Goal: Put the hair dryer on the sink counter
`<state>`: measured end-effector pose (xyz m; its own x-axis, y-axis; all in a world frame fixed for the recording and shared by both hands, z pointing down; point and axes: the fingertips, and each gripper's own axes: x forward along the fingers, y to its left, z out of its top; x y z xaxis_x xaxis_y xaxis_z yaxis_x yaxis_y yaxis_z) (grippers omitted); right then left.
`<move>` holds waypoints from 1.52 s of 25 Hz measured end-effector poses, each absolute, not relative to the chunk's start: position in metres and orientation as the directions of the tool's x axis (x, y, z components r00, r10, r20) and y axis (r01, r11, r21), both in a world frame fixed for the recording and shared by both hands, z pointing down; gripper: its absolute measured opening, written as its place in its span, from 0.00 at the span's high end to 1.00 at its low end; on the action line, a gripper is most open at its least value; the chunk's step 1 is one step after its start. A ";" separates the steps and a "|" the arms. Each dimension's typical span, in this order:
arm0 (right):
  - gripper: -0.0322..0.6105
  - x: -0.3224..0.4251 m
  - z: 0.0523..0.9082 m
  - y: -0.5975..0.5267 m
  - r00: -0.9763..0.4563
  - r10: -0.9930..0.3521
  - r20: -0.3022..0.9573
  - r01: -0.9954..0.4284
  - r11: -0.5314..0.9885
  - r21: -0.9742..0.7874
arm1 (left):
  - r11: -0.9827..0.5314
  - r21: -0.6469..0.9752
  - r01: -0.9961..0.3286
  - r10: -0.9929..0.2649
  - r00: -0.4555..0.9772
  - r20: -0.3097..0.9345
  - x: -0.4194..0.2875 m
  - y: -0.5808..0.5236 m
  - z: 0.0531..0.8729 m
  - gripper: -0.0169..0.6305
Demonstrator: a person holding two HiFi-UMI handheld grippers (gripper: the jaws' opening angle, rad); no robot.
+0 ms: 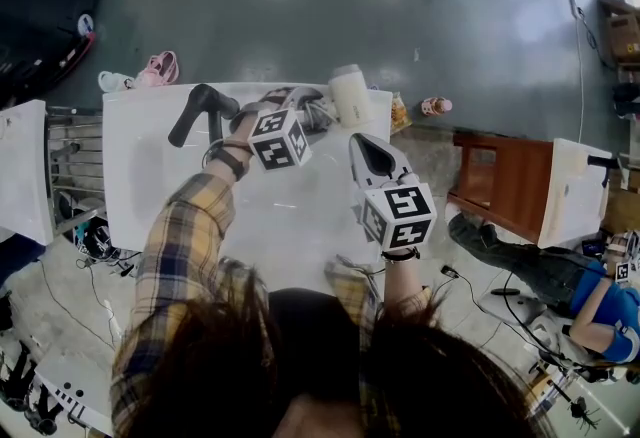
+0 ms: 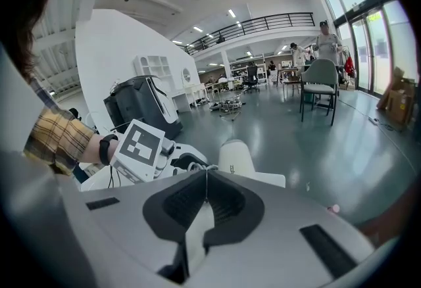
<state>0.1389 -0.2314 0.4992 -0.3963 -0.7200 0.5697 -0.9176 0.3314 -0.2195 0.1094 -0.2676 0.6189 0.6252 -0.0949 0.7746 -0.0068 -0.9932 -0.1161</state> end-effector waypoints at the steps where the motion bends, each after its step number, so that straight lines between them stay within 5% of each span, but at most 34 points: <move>1: 0.93 0.138 0.499 -0.231 -0.397 -0.720 0.570 -0.917 0.332 -0.219 | -0.994 -0.112 -0.006 -0.092 0.622 0.778 0.109 -0.268 0.619 0.55; 17: 0.93 0.137 0.498 -0.233 -0.401 -0.717 0.570 -0.916 0.337 -0.219 | -1.000 -0.030 -0.010 -0.030 0.599 0.800 0.109 -0.263 0.613 0.51; 38: 0.93 0.126 0.479 -0.224 -0.418 -0.725 0.547 -0.904 0.391 -0.171 | -0.988 -0.075 -0.134 -0.149 0.720 0.678 0.117 -0.257 0.548 0.51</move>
